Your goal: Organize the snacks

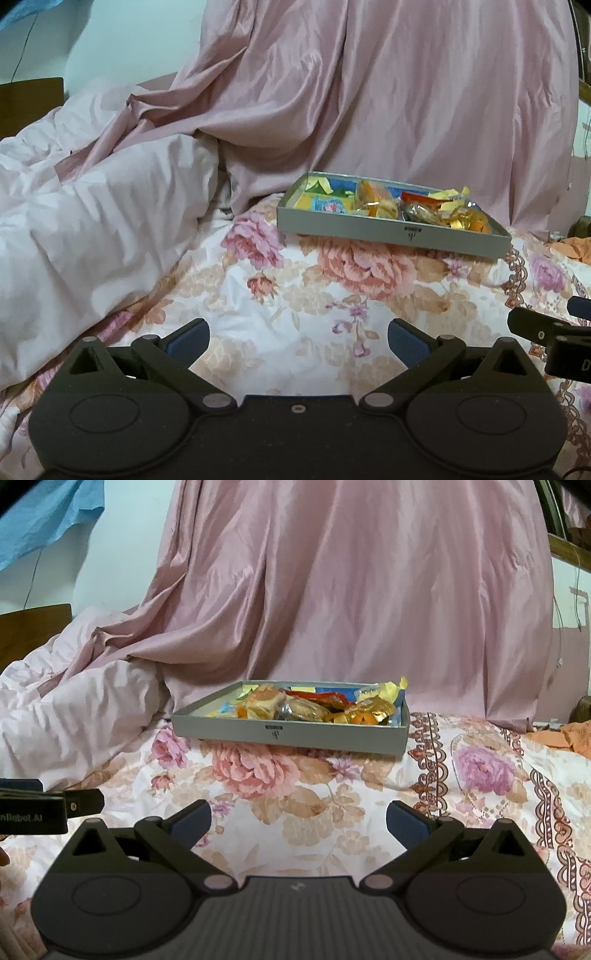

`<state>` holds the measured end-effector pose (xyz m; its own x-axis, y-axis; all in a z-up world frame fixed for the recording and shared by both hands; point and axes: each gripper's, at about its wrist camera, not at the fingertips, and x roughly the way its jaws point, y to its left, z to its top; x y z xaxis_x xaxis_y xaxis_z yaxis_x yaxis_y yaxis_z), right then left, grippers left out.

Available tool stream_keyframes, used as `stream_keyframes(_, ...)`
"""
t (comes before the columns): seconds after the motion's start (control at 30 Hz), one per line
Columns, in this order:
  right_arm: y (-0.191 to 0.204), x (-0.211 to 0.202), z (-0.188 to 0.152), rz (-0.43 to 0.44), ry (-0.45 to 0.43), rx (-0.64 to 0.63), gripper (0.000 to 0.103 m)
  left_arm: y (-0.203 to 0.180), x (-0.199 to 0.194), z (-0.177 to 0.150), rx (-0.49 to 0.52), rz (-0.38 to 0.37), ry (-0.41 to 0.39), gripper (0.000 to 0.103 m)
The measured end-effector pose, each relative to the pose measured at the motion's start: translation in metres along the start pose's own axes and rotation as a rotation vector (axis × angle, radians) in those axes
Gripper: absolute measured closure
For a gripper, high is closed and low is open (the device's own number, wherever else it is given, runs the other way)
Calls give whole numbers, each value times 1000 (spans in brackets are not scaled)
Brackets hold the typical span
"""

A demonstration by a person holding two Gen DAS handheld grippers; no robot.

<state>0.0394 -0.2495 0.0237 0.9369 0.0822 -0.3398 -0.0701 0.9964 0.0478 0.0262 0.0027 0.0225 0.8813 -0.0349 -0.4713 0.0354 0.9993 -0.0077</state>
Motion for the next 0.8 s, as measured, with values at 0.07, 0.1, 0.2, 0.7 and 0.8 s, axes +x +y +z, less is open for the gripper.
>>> stream_keyframes(0.07,0,3,-1,-4,13,0,0,0,2,0,-1,-1,10,1)
stream_keyframes(0.1,0,4,-1,-5,18,0,0,1,3,-1,-2,-2,15,1)
stream_keyframes(0.2,-1,6,-3,-2,28,1,0,1,6,-1,-5,-3,30,1)
stream_keyframes(0.7,-2,13,-3,-1,39,25,0,0,11,-2,9,-1,61,1)
stream_keyframes(0.8,-2,13,-3,0,42,24,0,-1,12,-2,10,-2,61,1)
